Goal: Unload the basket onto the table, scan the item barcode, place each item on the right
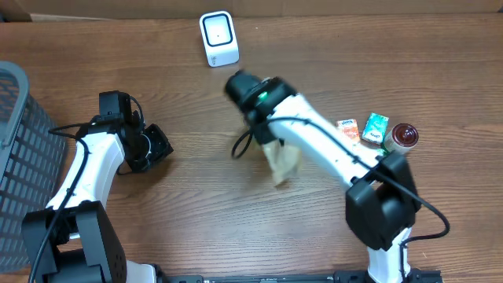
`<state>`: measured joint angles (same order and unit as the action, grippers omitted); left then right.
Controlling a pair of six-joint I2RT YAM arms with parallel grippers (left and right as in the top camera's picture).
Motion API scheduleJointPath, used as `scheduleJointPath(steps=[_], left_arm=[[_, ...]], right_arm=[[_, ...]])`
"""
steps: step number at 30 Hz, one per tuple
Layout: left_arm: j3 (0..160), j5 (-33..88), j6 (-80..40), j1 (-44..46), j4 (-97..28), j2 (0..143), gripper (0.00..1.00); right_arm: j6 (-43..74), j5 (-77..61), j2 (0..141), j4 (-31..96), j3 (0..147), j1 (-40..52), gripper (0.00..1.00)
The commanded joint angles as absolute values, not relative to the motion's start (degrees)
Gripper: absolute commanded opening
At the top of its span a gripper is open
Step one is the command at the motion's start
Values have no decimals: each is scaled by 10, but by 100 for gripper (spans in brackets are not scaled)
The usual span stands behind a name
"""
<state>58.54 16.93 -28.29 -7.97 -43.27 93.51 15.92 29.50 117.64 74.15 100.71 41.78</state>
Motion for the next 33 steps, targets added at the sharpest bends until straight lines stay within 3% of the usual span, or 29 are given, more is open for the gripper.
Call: scheduleJointPath(steps=[1, 11, 14, 16, 18, 25, 33], left_arm=[[595, 159, -270, -81, -432, 925, 4], [594, 148, -270, -81, -432, 925, 5], [594, 147, -270, -81, -432, 925, 4], [594, 144, -270, -81, -432, 925, 5], [594, 144, -270, -81, -431, 925, 5], [594, 133, -270, -83, -429, 925, 5], [594, 152, -223, -62, -432, 925, 6]], right_arm=[[209, 511, 1206, 769, 1013, 445, 4], [212, 494, 1268, 725, 1013, 516, 5], [197, 414, 1270, 713, 1013, 548, 43], [181, 360, 1270, 705, 1013, 567, 55], [178, 326, 1270, 705, 1014, 583, 59], [180, 245, 1219, 678, 1014, 564, 61], [143, 96, 1120, 677, 1014, 406, 68]])
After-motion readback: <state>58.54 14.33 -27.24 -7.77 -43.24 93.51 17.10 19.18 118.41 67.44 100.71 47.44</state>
